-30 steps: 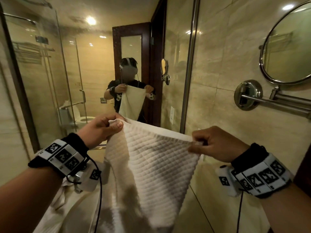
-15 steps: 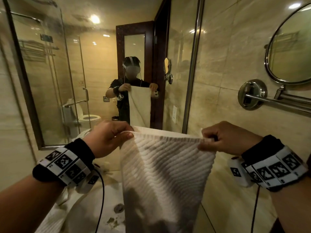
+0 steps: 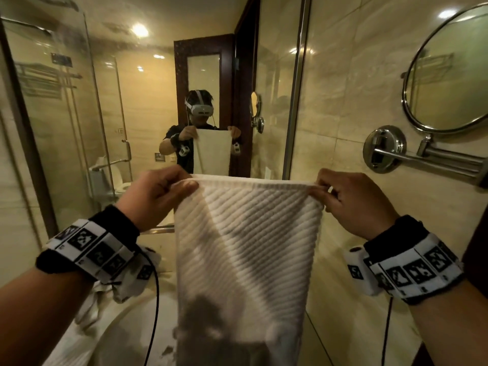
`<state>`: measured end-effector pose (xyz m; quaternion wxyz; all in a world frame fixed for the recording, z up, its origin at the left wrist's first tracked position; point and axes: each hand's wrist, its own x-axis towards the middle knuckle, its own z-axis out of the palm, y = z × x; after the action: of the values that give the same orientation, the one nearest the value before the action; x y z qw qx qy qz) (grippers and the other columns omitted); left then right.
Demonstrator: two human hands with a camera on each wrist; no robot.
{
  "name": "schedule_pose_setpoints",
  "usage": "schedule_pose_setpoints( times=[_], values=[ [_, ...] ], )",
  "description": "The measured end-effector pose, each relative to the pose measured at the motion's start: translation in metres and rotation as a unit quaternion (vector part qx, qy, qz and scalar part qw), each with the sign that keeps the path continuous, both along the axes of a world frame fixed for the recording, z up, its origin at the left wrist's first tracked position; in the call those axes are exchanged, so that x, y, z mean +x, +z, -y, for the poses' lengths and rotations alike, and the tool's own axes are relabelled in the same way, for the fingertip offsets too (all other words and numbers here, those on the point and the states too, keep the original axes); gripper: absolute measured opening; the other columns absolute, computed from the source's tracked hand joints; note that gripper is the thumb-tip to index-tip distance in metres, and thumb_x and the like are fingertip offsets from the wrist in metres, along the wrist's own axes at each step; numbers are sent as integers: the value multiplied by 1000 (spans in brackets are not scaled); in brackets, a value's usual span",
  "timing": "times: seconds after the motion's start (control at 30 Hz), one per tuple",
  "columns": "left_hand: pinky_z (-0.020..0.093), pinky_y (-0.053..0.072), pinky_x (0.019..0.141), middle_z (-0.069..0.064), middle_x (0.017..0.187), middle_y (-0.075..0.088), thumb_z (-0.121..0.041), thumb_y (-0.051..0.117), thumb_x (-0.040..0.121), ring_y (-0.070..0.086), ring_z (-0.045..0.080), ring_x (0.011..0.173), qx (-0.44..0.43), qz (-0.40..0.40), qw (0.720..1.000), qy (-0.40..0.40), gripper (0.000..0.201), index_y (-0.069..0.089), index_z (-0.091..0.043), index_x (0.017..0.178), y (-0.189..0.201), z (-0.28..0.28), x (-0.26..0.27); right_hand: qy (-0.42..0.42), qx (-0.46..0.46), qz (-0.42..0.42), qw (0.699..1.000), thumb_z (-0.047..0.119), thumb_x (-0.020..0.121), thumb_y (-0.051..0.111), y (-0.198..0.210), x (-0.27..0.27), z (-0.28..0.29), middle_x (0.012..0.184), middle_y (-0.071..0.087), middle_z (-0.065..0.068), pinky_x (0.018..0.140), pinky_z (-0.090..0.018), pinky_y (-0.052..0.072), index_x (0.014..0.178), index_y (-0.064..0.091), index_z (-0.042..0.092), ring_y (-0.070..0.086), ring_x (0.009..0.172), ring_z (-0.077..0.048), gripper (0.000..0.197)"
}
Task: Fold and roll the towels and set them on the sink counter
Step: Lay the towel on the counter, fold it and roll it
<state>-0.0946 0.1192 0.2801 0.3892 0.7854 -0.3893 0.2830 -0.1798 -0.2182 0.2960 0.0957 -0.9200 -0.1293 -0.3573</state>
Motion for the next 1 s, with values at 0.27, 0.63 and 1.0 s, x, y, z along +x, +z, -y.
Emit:
schedule_pose_setpoints(
  times=[0.27, 0.63, 1.0],
  values=[
    [17, 51, 55, -10, 72, 66, -65, 58, 76, 61, 4, 61, -20, -60, 998, -18, 36, 64, -29, 72, 6, -1, -4, 1, 24, 36, 999, 41, 92, 52, 15, 4, -3, 73, 62, -1, 59, -41, 51, 82, 52, 19, 58, 63, -23, 24],
    [14, 44, 57, -10, 71, 63, -36, 61, 86, 59, -5, 63, 25, -44, 995, 88, 12, 61, -30, 76, 15, 10, -14, -41, 0, -2, 999, 39, 93, 52, 22, -1, -5, 71, 60, -3, 60, -40, 51, 82, 48, 19, 58, 66, -28, 23],
    [33, 56, 62, 6, 80, 66, -41, 59, 82, 66, 16, 67, -25, -35, 998, -36, 26, 56, -27, 104, 29, 13, -52, -52, 47, -43, 997, 30, 92, 59, 43, -46, 3, 71, 64, 3, 51, -27, 46, 81, 52, 16, 64, 52, -12, 19]
  ],
)
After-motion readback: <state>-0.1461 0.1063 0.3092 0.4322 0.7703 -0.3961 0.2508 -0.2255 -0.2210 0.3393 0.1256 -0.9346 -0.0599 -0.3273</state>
